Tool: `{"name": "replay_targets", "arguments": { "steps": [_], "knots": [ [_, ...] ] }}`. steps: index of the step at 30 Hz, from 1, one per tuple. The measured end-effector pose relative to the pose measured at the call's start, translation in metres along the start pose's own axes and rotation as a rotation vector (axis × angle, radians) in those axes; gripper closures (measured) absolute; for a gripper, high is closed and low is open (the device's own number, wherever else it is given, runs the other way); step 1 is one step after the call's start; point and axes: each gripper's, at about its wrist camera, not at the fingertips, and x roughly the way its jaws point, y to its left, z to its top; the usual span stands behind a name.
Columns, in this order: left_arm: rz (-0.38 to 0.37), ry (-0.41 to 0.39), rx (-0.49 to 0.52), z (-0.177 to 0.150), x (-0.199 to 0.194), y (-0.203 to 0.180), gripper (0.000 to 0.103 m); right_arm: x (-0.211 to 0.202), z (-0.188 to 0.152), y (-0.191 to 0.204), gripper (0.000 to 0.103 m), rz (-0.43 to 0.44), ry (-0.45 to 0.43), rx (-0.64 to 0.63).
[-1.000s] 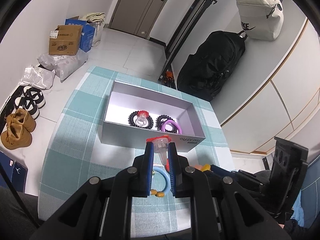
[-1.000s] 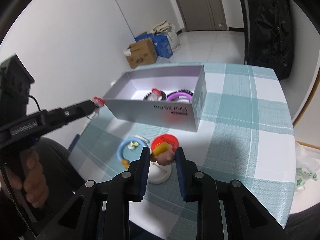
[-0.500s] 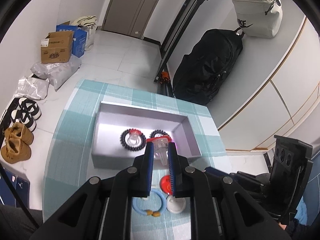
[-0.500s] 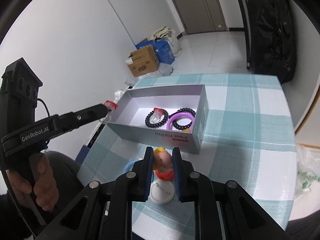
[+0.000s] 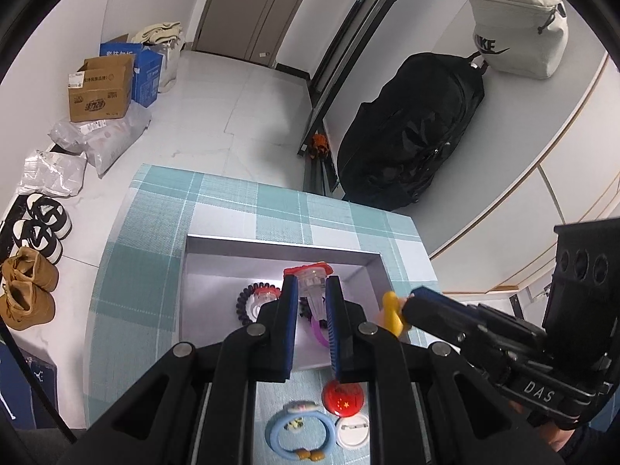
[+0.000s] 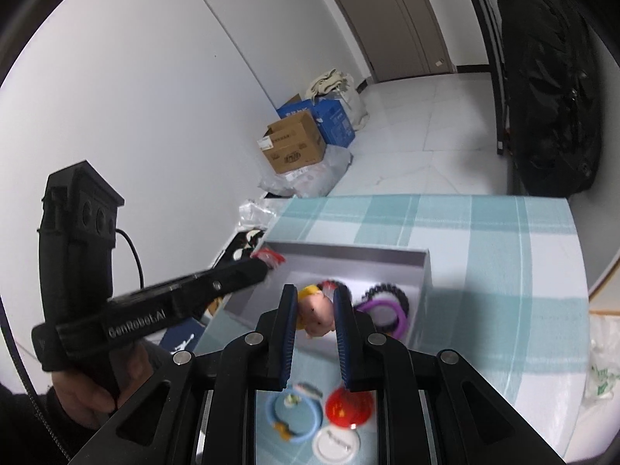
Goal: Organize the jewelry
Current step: 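Lower the pacifier and duck toy into the silver box and open both tools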
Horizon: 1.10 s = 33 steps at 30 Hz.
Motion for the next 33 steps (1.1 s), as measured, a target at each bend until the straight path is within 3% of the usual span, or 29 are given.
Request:
{"name": "replay_targets", "arguments": {
  "steps": [18, 25, 29, 31, 33],
  "knots": [
    [-0.043, 0.087, 0.004, 0.005, 0.033, 0.007, 0.093, 0.040, 0.017, -0.025, 0.085, 0.007, 0.047, 0.058],
    [-0.082, 0.129, -0.051, 0.008, 0.043, 0.015, 0.092, 0.049, 0.016, -0.030, 0.083, -0.002, 0.068, 0.068],
    [-0.079, 0.111, -0.047, 0.008, 0.039, 0.015, 0.083, 0.047, 0.013, -0.030, 0.080, -0.010, 0.062, 0.057],
    [-0.085, 0.100, -0.047, 0.007, 0.035, 0.015, 0.062, 0.046, 0.012, -0.032, 0.069, -0.023, 0.058, 0.065],
    [-0.080, 0.080, -0.059, 0.006, 0.030, 0.016, 0.052, 0.040, 0.011, -0.033, 0.065, -0.024, 0.041, 0.078]
  ]
}}
